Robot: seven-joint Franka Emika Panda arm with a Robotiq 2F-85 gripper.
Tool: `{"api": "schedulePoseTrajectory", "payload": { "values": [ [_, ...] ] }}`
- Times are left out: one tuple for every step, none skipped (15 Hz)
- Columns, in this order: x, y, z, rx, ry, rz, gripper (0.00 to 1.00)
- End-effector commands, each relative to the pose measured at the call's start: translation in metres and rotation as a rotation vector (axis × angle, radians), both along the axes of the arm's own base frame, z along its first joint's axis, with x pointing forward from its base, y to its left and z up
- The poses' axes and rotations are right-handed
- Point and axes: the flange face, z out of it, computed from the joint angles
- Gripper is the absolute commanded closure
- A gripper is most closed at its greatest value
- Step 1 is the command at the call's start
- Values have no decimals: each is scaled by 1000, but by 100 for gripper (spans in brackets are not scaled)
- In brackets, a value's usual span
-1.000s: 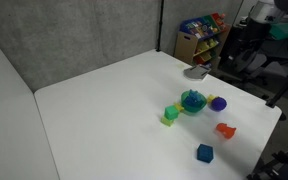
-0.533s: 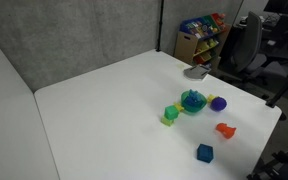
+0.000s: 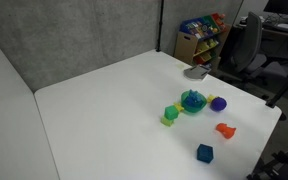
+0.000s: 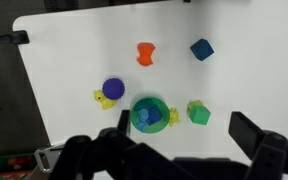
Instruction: Put the blue toy in the green bowl
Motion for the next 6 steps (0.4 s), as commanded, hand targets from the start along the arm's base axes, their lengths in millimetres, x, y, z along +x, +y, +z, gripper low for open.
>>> {"api": "schedulePoseTrajectory", "payload": {
  "values": [
    [-3,2,30,-49,-4,-31,0],
    [-3,3,34,-54,-8,-30,0],
    [-2,3,22,-28,-12,-8,0],
    [-2,3,25,-30,-14,-7,0],
    [-2,4,23,-29,-11,-7,0],
    [-2,4,22,-29,-8,-7,0]
  ]
}}
